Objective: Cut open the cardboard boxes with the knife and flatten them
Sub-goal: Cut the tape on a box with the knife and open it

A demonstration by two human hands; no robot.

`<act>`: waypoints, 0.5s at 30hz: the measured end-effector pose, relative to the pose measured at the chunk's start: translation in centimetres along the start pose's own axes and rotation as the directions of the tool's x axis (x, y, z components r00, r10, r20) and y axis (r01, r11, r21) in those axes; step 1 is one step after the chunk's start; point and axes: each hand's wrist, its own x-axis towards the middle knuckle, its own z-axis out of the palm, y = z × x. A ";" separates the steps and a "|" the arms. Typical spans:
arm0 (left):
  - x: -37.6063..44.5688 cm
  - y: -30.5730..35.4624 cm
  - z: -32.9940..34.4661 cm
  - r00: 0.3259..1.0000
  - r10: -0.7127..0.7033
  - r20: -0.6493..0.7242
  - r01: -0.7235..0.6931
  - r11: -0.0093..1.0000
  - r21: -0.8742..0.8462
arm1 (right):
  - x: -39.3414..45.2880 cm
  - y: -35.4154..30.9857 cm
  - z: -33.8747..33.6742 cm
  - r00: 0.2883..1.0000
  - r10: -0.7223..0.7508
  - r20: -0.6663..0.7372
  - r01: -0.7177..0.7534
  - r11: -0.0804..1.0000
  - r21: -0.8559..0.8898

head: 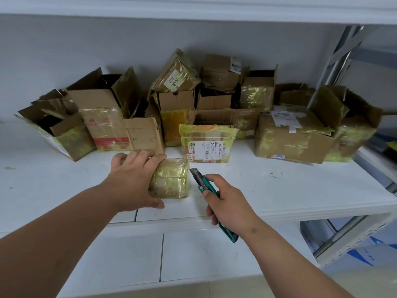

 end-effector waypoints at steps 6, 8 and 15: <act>-0.3 -0.1 -0.5 1.000 0.019 0.002 -0.019 0.999 -0.042 | -0.3 -0.4 0.7 0.999 -0.014 -0.044 0.016 0.999 0.047; -0.3 0.1 -0.6 1.000 0.013 0.000 -0.013 0.999 -0.034 | -0.2 -0.6 0.6 0.999 -0.015 -0.047 0.018 0.998 0.053; -0.1 0.3 -0.8 1.000 0.002 0.025 -0.001 1.000 -0.016 | 0.2 -1.2 0.4 0.999 0.030 -0.028 -0.026 0.990 0.135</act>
